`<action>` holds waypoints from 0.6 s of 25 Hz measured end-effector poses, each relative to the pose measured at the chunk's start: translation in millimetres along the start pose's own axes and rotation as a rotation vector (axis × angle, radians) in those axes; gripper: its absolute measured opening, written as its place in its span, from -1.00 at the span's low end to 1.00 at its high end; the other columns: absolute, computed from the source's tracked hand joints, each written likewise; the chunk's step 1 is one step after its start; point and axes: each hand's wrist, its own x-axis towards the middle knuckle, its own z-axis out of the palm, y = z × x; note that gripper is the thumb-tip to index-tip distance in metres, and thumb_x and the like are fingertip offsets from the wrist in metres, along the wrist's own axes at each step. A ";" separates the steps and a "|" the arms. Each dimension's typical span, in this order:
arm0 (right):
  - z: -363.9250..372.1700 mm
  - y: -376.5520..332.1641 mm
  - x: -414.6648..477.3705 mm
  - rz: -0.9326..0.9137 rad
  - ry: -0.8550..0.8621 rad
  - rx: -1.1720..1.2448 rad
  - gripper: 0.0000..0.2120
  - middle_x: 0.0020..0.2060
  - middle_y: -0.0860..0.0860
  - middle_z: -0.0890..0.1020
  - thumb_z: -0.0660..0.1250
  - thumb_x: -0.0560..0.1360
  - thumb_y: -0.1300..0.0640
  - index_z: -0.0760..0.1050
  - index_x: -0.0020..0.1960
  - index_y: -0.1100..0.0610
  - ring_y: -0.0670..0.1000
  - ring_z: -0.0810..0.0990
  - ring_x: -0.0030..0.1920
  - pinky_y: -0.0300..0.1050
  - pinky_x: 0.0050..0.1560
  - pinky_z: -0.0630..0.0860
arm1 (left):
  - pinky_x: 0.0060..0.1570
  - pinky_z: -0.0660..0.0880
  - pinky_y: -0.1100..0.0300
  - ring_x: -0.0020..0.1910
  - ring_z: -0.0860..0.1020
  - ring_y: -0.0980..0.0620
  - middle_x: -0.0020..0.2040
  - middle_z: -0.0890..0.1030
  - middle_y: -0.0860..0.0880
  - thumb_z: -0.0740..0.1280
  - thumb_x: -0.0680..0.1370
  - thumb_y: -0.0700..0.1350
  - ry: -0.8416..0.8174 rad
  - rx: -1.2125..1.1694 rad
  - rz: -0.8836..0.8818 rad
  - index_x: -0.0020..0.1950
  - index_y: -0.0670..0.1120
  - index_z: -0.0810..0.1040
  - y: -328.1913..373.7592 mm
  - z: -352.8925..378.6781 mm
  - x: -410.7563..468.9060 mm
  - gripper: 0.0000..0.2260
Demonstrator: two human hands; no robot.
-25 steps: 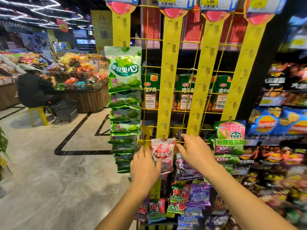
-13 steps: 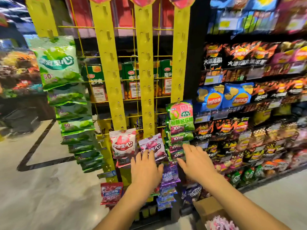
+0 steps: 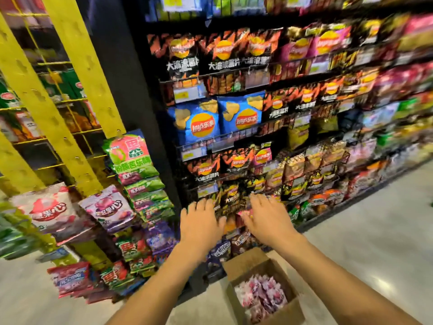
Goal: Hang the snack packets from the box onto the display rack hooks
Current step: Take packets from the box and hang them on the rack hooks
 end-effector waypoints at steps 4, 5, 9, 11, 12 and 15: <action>10.6 60.0 13.2 0.024 -0.031 -0.024 -0.38 0.36 0.11 0.48 0.07 0.64 -0.26 0.25 0.52 0.15 0.18 0.44 0.34 0.08 0.25 0.47 | 0.44 0.34 -0.08 0.49 0.37 -0.15 0.49 0.46 -0.08 0.18 0.65 0.24 -0.041 -0.040 -0.001 0.53 -0.05 0.35 50.5 19.5 22.6 -0.46; 14.7 68.2 17.3 0.031 -0.039 -0.025 -0.38 0.36 0.11 0.47 0.08 0.63 -0.25 0.25 0.52 0.14 0.18 0.43 0.34 0.08 0.25 0.46 | 0.43 0.34 -0.07 0.49 0.37 -0.15 0.49 0.46 -0.08 0.18 0.65 0.23 -0.050 -0.047 -0.004 0.53 -0.04 0.36 56.3 25.4 28.4 -0.46; 48.3 89.5 40.3 0.048 -0.132 -0.023 -0.41 0.34 0.13 0.48 0.13 0.62 -0.21 0.26 0.49 0.15 0.20 0.44 0.32 0.10 0.24 0.46 | 0.38 0.39 -0.07 0.44 0.42 -0.18 0.46 0.49 -0.09 0.18 0.65 0.22 -0.111 -0.049 -0.004 0.51 -0.07 0.37 69.0 63.3 58.0 -0.47; 71.5 98.2 53.1 0.065 -0.190 -0.023 -0.43 0.33 0.13 0.50 0.12 0.62 -0.21 0.27 0.48 0.13 0.20 0.45 0.31 0.11 0.25 0.46 | 0.38 0.37 -0.05 0.45 0.42 -0.17 0.47 0.48 -0.08 0.18 0.66 0.22 -0.177 -0.080 -0.017 0.53 -0.05 0.35 70.3 88.4 77.1 -0.47; 83.4 103.4 60.2 0.077 -0.224 -0.017 -0.43 0.34 0.13 0.49 0.11 0.62 -0.22 0.26 0.49 0.12 0.20 0.44 0.32 0.11 0.26 0.45 | 0.39 0.37 -0.05 0.46 0.41 -0.17 0.48 0.47 -0.08 0.18 0.66 0.22 -0.215 -0.093 -0.026 0.54 -0.05 0.35 70.8 101.3 87.4 -0.47; 115.1 118.1 76.0 0.115 -0.327 -0.022 -0.41 0.40 0.12 0.43 0.10 0.63 -0.21 0.21 0.52 0.12 0.18 0.36 0.40 0.08 0.32 0.38 | 0.44 0.34 -0.07 0.47 0.39 -0.18 0.48 0.47 -0.08 0.18 0.66 0.23 -0.287 -0.120 -0.036 0.53 -0.06 0.36 74.0 136.1 108.6 -0.46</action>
